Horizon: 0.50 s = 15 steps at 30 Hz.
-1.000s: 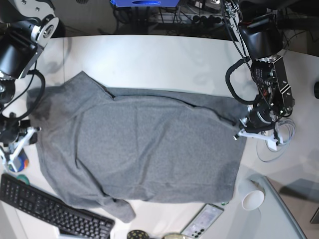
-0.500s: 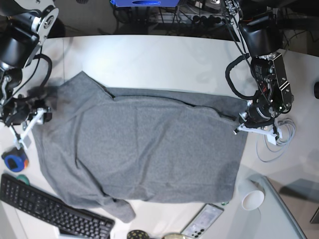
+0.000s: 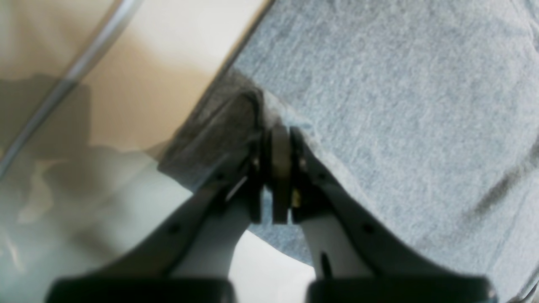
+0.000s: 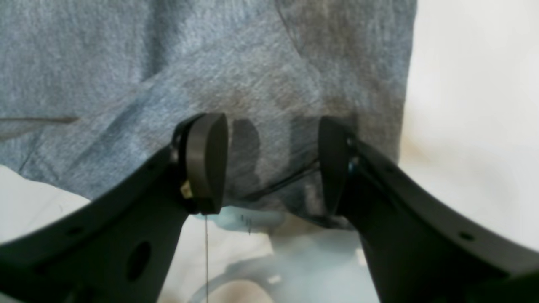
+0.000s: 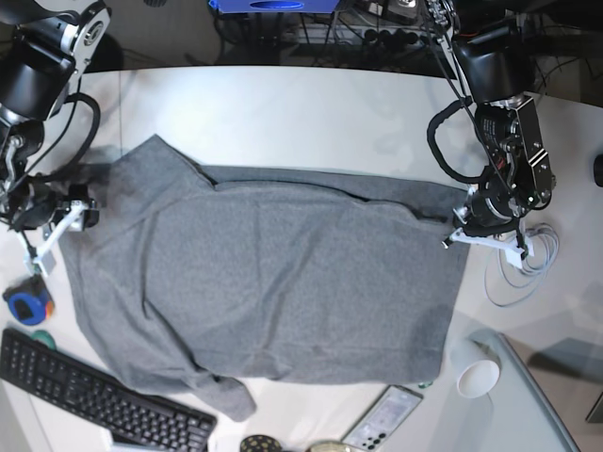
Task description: Layout the t-shirt on the table in an organized manner, then fold the t-shirt properly
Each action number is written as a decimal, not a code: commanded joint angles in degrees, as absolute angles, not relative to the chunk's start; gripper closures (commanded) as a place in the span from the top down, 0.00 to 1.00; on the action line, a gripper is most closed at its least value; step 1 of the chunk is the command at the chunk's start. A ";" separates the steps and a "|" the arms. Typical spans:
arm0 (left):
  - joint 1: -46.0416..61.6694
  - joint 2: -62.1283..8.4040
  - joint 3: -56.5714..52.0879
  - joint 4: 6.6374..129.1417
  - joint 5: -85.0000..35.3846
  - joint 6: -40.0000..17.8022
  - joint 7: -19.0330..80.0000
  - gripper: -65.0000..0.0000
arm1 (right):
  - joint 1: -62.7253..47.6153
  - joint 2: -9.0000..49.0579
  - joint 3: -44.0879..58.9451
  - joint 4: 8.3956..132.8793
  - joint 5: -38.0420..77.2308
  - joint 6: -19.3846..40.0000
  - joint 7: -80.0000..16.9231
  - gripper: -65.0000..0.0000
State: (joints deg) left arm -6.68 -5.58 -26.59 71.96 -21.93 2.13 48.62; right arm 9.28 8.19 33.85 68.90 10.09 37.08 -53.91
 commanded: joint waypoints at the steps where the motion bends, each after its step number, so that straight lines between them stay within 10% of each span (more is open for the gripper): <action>1: -7.69 -6.20 -26.68 72.84 -22.37 2.07 47.78 0.00 | 10.33 9.01 33.80 69.67 10.68 36.70 -52.88 0.50; 15: -7.69 -6.20 -26.68 72.84 -22.37 2.07 47.78 0.00 | 9.80 9.10 33.89 64.31 10.68 32.66 -47.43 0.49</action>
